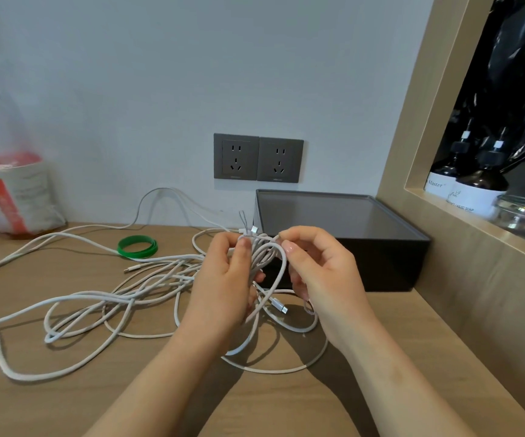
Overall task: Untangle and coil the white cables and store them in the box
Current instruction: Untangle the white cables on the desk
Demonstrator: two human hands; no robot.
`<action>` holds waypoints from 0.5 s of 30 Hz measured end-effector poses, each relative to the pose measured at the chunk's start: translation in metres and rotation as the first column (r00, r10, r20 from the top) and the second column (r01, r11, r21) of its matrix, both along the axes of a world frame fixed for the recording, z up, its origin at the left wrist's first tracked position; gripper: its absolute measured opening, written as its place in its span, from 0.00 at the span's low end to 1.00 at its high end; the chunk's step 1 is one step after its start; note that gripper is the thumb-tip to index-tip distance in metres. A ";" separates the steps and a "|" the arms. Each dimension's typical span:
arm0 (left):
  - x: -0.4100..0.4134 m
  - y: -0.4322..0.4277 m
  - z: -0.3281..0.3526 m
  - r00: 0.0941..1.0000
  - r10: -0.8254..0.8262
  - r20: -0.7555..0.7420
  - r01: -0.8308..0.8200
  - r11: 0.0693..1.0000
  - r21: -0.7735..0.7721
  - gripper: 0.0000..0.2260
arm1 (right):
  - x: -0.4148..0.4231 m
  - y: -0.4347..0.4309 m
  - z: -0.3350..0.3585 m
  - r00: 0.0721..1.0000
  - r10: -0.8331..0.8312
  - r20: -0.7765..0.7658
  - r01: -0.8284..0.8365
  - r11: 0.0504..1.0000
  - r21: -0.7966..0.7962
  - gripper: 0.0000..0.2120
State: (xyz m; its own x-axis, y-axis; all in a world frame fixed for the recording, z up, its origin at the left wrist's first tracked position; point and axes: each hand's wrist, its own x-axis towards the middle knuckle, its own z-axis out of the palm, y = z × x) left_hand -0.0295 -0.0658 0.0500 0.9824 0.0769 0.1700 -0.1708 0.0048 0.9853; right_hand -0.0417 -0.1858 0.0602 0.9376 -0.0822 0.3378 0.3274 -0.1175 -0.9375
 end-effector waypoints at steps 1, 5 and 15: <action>0.000 0.000 0.000 1.000 0.014 0.013 -0.014 1.000 0.025 0.09 | 0.000 0.000 0.000 1.000 0.010 0.001 -0.010 1.000 -0.008 0.06; -0.002 0.001 -0.001 0.994 0.021 0.106 -0.037 0.987 0.155 0.08 | -0.002 -0.002 0.003 0.988 0.144 -0.060 -0.141 0.989 0.047 0.05; 0.000 -0.001 -0.008 0.973 0.058 0.222 -0.133 0.931 0.341 0.07 | 0.001 -0.001 -0.001 0.999 0.033 0.000 -0.033 0.999 -0.003 0.09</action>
